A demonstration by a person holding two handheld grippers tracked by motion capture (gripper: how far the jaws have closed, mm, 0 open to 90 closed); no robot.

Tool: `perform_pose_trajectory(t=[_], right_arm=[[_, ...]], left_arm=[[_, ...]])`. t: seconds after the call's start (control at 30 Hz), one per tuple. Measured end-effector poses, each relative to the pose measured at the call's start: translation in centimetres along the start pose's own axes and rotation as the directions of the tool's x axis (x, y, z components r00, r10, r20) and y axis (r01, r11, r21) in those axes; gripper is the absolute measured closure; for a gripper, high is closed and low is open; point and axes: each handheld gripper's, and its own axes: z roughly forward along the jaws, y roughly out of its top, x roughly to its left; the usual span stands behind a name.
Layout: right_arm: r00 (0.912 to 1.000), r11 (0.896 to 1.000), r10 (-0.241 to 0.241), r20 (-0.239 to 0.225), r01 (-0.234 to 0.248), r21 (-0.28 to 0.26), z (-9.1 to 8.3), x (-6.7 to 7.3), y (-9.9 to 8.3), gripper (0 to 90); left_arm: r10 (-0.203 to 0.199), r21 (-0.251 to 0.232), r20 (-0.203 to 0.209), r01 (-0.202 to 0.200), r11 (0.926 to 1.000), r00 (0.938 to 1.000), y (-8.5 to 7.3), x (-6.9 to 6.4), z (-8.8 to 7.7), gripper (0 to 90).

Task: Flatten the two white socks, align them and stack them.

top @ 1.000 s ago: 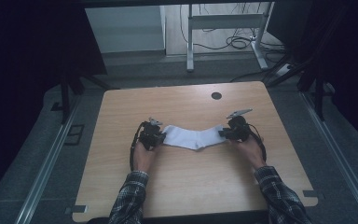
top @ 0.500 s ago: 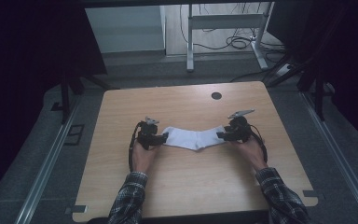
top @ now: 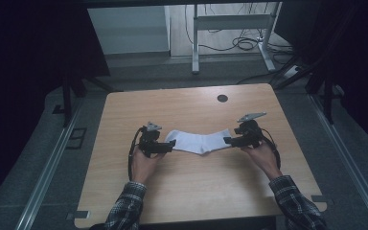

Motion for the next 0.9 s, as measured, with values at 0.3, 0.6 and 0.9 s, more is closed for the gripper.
perform_pose_trajectory(t=[0.3, 0.6, 0.9], right_arm=[[0.9995, 0.999, -0.033, -0.001, 0.033, -0.009, -2.4, 1.1, -0.4, 23.8], [0.9991, 0.999, -0.041, -0.009, 0.040, -0.030, -5.0, 2.0, -2.3, 19.1], [0.9997, 0.999, -0.018, -0.014, 0.017, -0.028, -6.0, 2.0, -6.0, 15.6]], left_arm=[[0.024, -0.013, 0.025, -0.024, 0.9996, 0.9994, -0.8, -0.9, -2.3, 14.6], [0.059, -0.008, 0.021, -0.059, 0.9982, 0.9980, -3.3, -1.9, -4.6, 14.1], [0.064, 0.006, -0.004, -0.064, 0.9979, 0.9979, -6.8, -2.0, -6.3, 13.4]])
